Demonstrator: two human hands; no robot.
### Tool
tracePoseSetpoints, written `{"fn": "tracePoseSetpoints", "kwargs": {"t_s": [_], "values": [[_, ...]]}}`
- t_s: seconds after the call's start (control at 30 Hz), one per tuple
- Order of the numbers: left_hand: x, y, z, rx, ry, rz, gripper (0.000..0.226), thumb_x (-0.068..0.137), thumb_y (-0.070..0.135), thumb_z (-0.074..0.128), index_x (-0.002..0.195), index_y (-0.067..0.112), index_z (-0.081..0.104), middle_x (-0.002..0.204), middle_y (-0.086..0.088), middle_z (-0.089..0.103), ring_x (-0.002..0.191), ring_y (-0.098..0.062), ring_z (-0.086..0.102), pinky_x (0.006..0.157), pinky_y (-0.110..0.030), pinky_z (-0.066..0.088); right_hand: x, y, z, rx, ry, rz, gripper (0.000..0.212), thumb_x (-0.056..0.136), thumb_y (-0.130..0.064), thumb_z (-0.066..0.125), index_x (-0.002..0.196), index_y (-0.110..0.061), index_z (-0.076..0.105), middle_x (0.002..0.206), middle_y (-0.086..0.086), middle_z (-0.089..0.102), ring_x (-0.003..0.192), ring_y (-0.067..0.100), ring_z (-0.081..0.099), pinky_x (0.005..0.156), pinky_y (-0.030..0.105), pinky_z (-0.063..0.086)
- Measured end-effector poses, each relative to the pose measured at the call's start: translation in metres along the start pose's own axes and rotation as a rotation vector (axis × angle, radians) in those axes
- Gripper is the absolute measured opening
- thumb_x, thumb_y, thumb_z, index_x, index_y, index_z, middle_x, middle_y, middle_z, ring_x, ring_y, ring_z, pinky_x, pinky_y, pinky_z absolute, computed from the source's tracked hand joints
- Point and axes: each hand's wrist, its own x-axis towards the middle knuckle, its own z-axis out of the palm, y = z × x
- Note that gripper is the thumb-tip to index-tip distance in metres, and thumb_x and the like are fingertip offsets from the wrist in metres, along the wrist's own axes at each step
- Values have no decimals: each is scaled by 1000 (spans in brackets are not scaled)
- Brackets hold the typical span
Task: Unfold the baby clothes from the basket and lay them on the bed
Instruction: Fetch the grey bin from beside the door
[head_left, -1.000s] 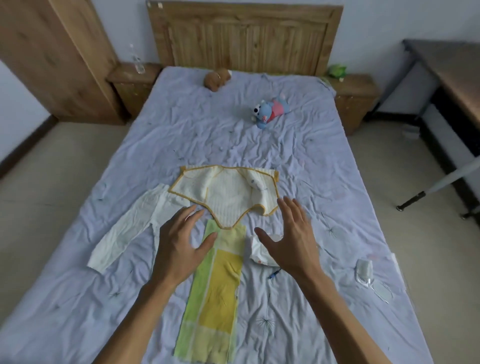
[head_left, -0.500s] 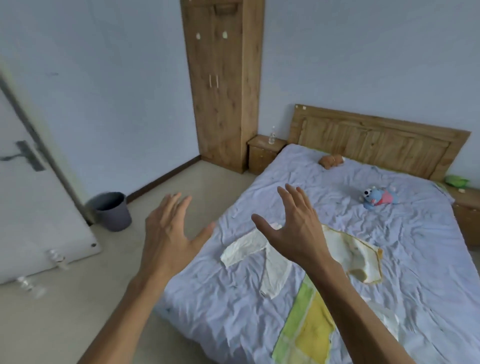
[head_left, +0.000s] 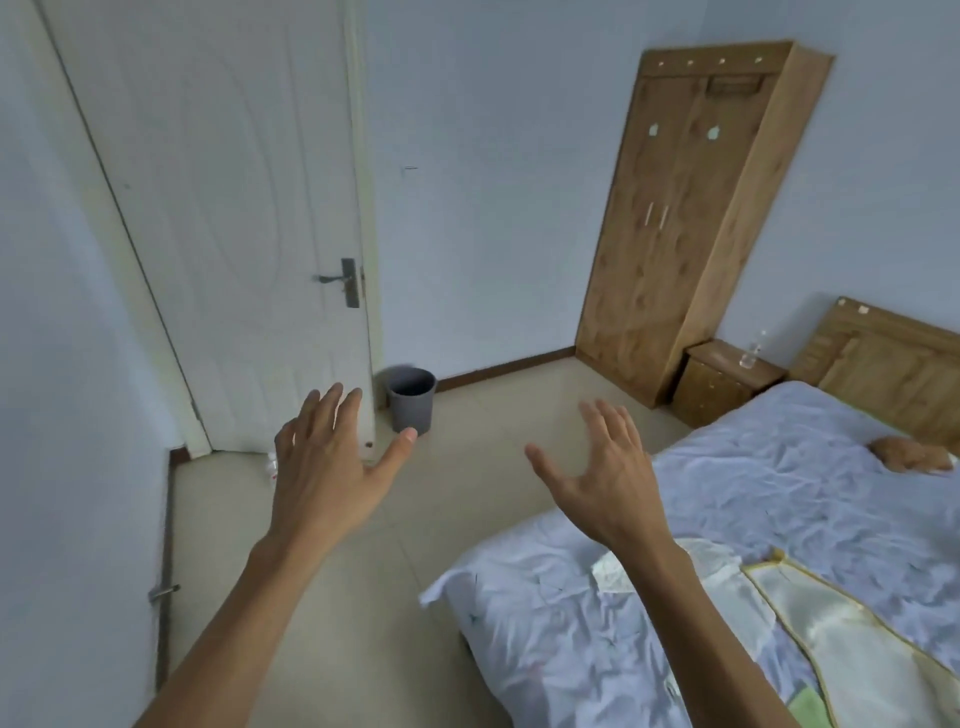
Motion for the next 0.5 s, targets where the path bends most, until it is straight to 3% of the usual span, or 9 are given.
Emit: {"fn": "tracePoseSetpoints", "kwargs": {"t_s": [0.17, 0.27, 0.5], "values": [[22, -37, 10, 6, 9, -163, 88, 94, 76, 29, 157, 15, 35, 169, -7, 27, 158, -26, 17, 125, -48, 15, 46, -27, 46, 5, 23, 5, 88, 91, -69, 48, 157, -14, 28, 167, 9, 26, 156, 27, 14, 121, 49, 26], [50, -49, 24, 18, 1, -178, 82, 96, 70, 38, 158, 17, 33, 169, -6, 26, 158, -25, 15, 125, -47, 11, 80, -39, 75, 24, -1, -25, 88, 91, -69, 47, 157, -14, 28, 167, 9, 25, 156, 27, 14, 122, 47, 23], [148, -64, 67, 83, 15, -199, 82, 95, 71, 37, 158, 18, 35, 169, -4, 26, 158, -24, 18, 124, -47, 15, 185, -43, 131, 63, -39, -25, 88, 93, -70, 46, 158, -14, 26, 168, 9, 22, 157, 27, 11, 123, 47, 22]]}}
